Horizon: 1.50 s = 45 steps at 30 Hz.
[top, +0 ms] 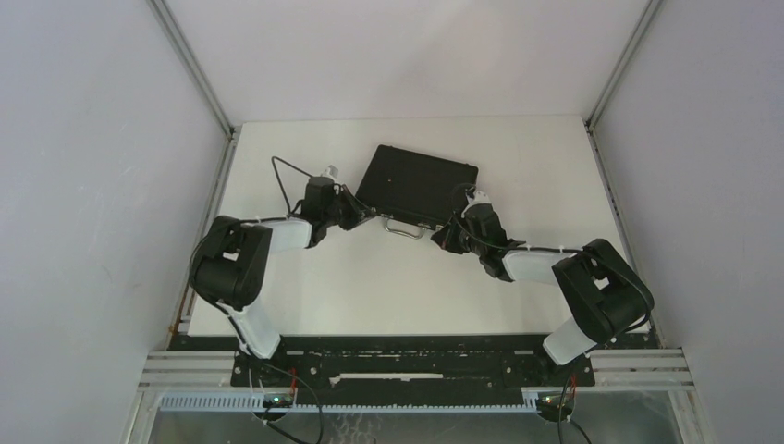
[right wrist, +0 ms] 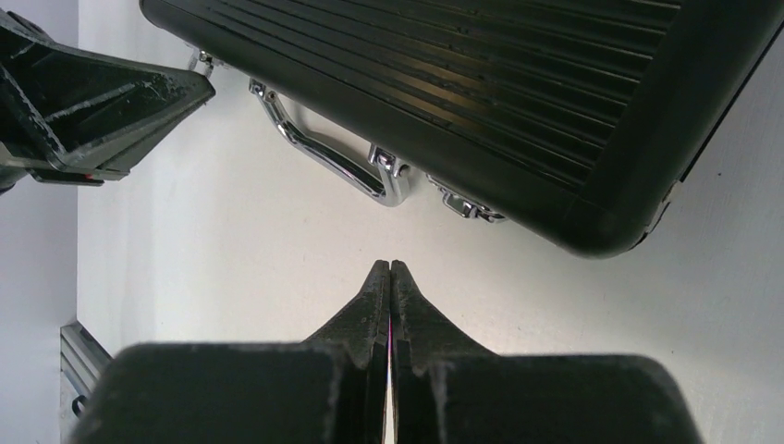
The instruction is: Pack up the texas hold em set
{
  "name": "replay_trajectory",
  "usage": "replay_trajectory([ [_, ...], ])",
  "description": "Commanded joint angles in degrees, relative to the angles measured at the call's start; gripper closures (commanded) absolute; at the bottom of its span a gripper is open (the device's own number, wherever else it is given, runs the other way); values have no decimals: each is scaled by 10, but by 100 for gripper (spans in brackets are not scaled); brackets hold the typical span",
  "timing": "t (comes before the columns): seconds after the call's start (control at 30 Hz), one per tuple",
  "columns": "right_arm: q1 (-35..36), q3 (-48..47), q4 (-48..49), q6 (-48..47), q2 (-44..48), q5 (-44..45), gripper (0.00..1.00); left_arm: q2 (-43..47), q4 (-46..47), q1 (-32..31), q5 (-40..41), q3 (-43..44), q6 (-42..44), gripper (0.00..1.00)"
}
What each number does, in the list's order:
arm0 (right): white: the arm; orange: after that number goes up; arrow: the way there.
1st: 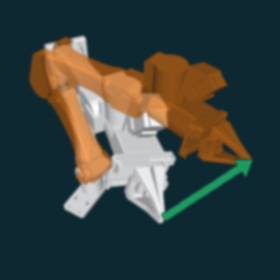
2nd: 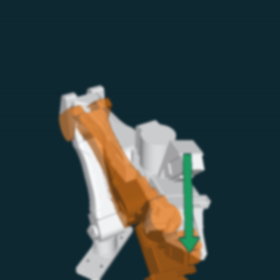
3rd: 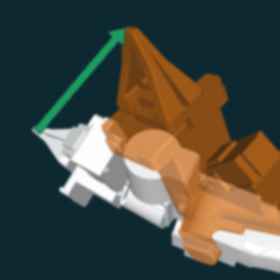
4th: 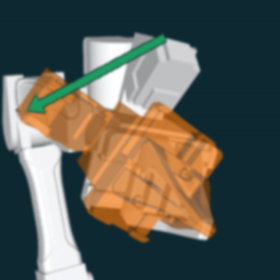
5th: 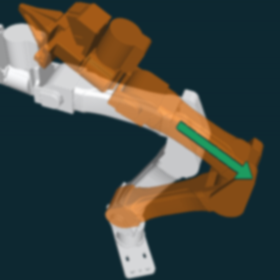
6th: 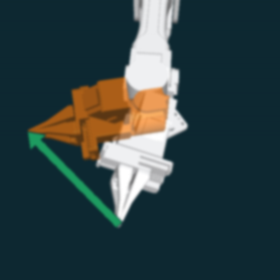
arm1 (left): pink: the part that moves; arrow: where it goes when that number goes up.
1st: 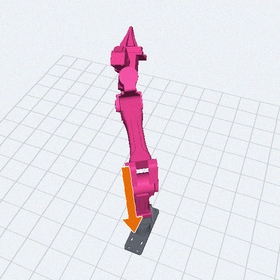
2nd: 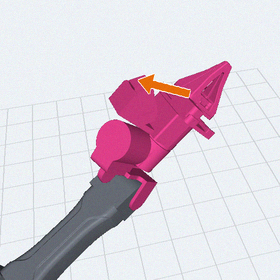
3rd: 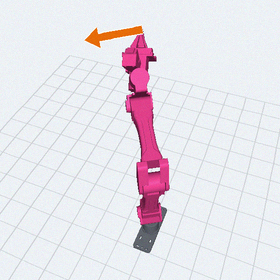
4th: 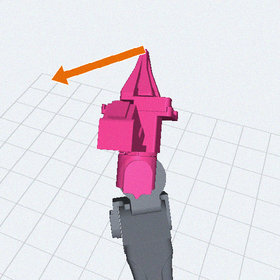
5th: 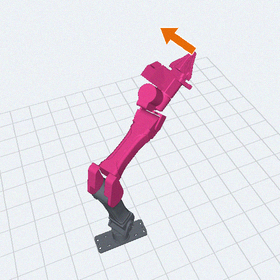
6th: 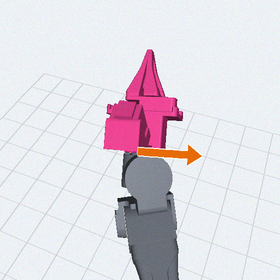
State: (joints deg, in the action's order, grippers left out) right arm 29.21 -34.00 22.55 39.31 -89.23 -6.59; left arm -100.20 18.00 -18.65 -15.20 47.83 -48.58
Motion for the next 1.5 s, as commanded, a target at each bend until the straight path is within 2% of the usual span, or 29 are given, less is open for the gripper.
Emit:
replay_trajectory([
  [0.0, -4, 8, 26, 6, 12, -4, 100, -40, 31, 55, -56, 7, -76, 100],
  [0.2, -4, 18, 32, 8, 12, -5, 100, -73, -2, 64, -58, 3, -121, 100],
  [0.43, -4, 20, 34, 8, 14, -5, 100, -95, -108, 64, -9, 42, -108, 100],
  [0.7, -4, 27, 39, 13, 22, -16, 100, -75, -198, 62, 60, 56, -96, 100],
  [0.87, -1, 31, 39, 14, 38, -18, 100, -71, -288, 60, 71, 87, -88, 100],
  [1.03, 9, 31, 35, 4, 54, -14, 100, -50, -272, 51, 76, 82, -66, 100],
  [1.2, 27, 31, 12, -36, 91, 7, 100, 33, -224, 26, 107, 32, -32, 99],
  [1.23, 31, 31, 5, -44, 101, 18, 100, 53, -224, 18, 117, 27, -21, 97],
  [1.27, 37, 31, -1, -54, 111, 30, 99, 74, -224, 11, 126, 22, -11, 94],
  [1.33, 50, 33, -9, -77, 130, 51, 87, 122, -223, -5, 145, 9, 3, 83],
  [1.4, 68, 36, -10, -103, 147, 76, 66, 161, -220, -22, 156, -2, 22, 74],
  [1.47, 80, 38, -15, -118, 164, 99, 47, 198, -222, -37, 172, -13, 35, 58],
])
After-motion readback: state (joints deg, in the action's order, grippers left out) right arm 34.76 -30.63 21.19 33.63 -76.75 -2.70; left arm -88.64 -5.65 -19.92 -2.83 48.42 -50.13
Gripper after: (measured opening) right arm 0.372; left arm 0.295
